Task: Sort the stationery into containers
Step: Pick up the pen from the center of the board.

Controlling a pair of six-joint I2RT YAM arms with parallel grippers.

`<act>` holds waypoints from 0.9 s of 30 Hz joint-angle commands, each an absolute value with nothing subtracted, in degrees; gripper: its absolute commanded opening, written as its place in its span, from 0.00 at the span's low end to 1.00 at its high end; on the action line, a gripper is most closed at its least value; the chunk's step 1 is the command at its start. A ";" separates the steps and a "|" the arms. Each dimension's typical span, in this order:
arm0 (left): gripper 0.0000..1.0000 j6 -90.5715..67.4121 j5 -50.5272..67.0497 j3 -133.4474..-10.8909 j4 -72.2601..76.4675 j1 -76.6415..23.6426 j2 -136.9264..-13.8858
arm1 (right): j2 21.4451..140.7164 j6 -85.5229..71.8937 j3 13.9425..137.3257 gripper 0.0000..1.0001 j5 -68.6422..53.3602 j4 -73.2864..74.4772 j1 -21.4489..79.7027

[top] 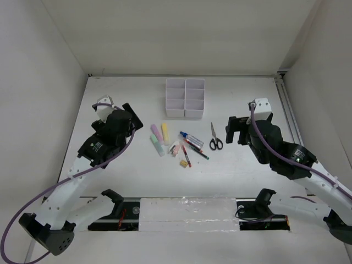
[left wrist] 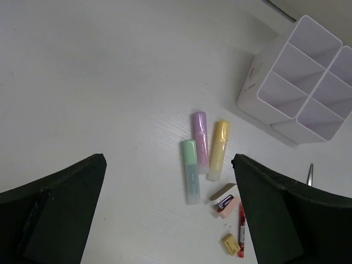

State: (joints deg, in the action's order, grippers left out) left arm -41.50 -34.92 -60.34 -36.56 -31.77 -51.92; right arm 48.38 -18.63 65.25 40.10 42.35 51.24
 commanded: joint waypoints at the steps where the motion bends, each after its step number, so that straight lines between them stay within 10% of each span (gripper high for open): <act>1: 1.00 -42.80 -36.91 -62.67 -37.09 -31.73 -51.77 | 48.34 -18.63 67.59 1.00 40.17 42.37 50.98; 27: 0.96 -65.83 -28.30 -49.39 -25.58 -42.71 -83.05 | 49.66 -16.00 62.14 1.00 28.48 38.50 50.98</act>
State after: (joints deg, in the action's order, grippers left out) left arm -62.59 -27.00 -49.63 -28.08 -42.65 -81.47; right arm 51.62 -16.71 62.37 29.85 41.80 51.05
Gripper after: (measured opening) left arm 0.970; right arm 0.999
